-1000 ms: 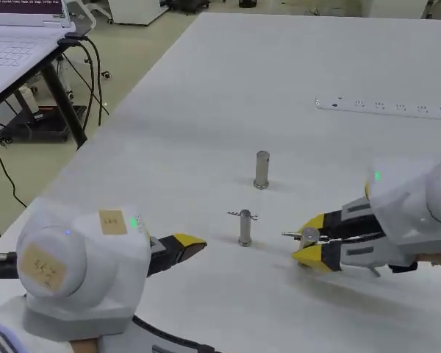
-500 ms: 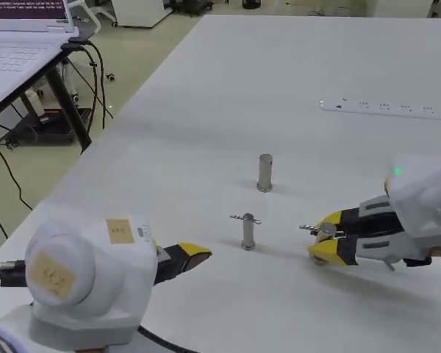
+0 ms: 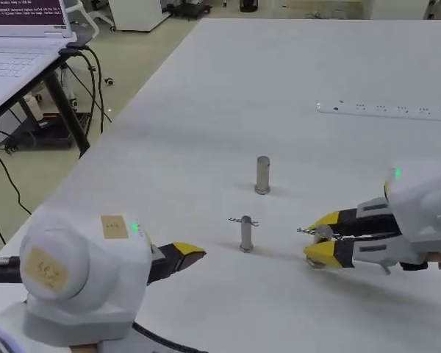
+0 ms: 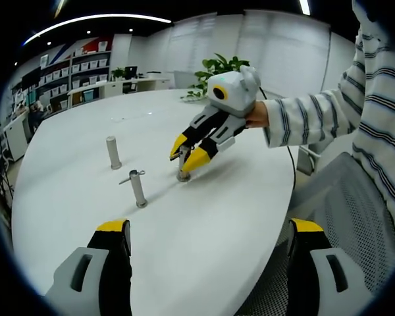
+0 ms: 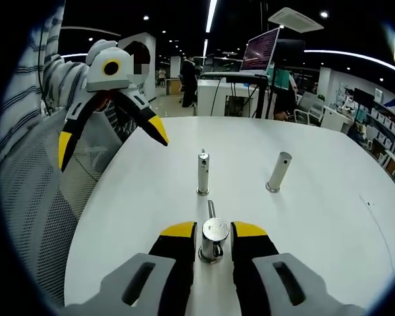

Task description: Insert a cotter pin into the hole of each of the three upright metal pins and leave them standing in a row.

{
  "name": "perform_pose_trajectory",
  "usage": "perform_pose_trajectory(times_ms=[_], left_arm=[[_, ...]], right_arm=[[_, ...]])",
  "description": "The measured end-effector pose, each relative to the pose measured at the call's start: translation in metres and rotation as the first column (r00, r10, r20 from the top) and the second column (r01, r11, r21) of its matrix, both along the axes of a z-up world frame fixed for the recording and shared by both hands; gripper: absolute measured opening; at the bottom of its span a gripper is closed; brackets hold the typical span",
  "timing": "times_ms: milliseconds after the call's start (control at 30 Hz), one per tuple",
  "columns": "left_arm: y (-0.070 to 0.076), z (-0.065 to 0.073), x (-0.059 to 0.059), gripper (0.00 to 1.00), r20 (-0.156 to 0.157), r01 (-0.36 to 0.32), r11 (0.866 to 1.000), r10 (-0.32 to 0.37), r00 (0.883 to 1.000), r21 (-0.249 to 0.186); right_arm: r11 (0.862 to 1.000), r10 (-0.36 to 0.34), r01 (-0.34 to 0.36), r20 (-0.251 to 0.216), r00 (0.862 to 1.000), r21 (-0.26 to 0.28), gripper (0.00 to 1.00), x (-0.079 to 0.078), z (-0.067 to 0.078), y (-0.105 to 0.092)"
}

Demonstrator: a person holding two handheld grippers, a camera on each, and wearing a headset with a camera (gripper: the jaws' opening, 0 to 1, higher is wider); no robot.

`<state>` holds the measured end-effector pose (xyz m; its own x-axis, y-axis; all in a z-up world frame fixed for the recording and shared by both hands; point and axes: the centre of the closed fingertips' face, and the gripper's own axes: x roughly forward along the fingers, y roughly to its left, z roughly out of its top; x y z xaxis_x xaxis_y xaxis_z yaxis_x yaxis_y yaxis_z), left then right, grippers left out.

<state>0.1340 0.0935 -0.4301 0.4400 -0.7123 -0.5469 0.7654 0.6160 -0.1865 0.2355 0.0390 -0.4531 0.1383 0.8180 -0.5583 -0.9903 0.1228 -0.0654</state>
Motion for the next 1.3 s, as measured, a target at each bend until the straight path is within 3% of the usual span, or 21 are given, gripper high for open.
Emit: perform_pose_trajectory(times_ms=[133,233,367,467,567,600,700,800,867,1033,1200,1300], left_arm=[[0.003,0.007,0.007,0.99,0.012,-0.008,1.0,0.008,1.0,-0.009],[0.006,0.012,0.013,0.99,0.024,-0.017,1.0,0.018,1.0,-0.018],[0.01,0.017,0.02,0.99,0.033,-0.033,0.999,0.034,0.999,-0.03],[0.014,0.019,0.026,0.99,0.039,-0.042,0.999,0.043,0.998,-0.032],[0.019,0.02,0.035,0.99,0.046,-0.049,0.998,0.05,0.998,-0.031],[0.02,0.021,0.038,0.99,0.049,-0.051,0.998,0.053,0.997,-0.034],[0.022,0.026,0.048,0.99,0.071,-0.043,0.998,0.046,0.996,-0.045],[0.023,0.03,0.064,0.99,0.087,-0.035,0.999,0.038,0.995,-0.037],[0.025,0.033,0.076,0.98,0.105,-0.032,0.999,0.035,0.994,-0.026],[0.026,0.041,0.113,0.95,0.127,-0.033,0.998,0.04,0.991,-0.054],[0.022,0.044,0.15,0.84,0.164,-0.01,0.999,0.016,0.986,-0.037],[0.019,0.044,0.167,0.72,0.176,-0.009,0.999,0.015,0.984,-0.035]], right_arm=[[0.997,-0.07,0.07,-0.002,0.998,0.035,0.41,0.0,0.017,-0.005],[0.991,-0.121,0.119,0.029,0.992,0.058,0.57,-0.003,0.029,-0.013],[0.978,-0.202,0.205,-0.051,0.978,0.046,0.7,-0.02,0.028,-0.03],[0.971,-0.229,0.233,-0.061,0.971,0.061,0.75,-0.031,0.029,-0.04],[0.947,-0.298,0.311,-0.142,0.944,0.076,0.82,-0.042,0.029,-0.047],[0.939,-0.321,0.335,-0.153,0.935,0.081,0.87,-0.043,0.03,-0.048],[0.928,-0.348,0.363,-0.154,0.925,0.087,0.93,-0.045,0.031,-0.055],[0.906,-0.396,0.415,-0.177,0.901,0.08,0.97,-0.046,0.031,-0.061],[0.898,-0.414,0.433,-0.181,0.892,0.079,0.98,-0.049,0.032,-0.064],[0.878,-0.452,0.473,-0.195,0.87,0.074,0.98,-0.055,0.035,-0.07],[0.857,-0.485,0.509,-0.211,0.849,0.076,0.98,-0.056,0.036,-0.078],[0.847,-0.506,0.528,-0.206,0.837,0.062,0.98,-0.055,0.036,-0.086]])
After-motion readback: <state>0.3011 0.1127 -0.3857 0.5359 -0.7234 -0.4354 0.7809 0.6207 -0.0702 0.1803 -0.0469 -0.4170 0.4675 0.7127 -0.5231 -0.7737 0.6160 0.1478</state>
